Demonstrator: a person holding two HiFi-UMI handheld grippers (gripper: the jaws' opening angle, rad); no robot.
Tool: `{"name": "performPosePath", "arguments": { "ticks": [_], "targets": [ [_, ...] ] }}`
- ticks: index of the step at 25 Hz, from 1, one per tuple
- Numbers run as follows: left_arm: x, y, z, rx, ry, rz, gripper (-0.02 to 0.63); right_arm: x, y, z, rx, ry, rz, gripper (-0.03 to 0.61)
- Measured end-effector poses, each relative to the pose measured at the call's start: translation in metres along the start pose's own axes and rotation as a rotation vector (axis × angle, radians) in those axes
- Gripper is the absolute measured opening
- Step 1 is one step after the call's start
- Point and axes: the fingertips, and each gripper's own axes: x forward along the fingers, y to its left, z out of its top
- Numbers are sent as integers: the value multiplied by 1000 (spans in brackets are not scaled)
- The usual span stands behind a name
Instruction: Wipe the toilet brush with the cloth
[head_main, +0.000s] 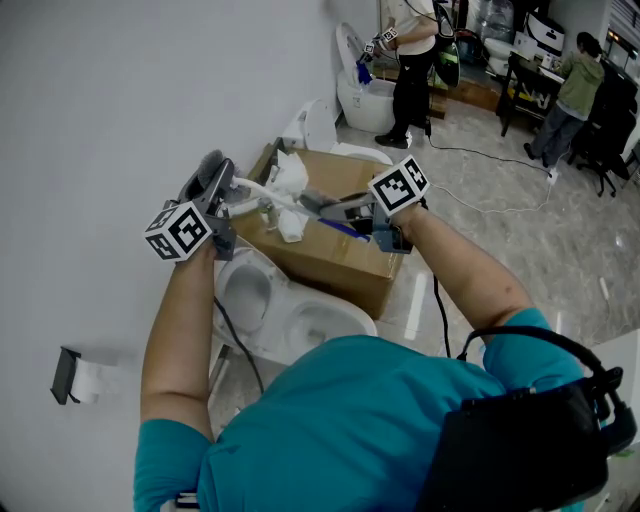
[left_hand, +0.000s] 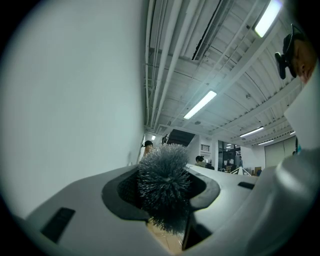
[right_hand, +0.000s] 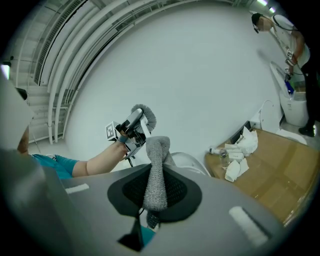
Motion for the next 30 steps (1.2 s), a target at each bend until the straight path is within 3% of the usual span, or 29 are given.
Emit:
{"name": "performPosePath", "arguments": {
  "ticks": [30],
  "targets": [
    [-10,14,15,-1,-35,39,186,-23,-10,-25,38,14,-11,18]
  ]
}}
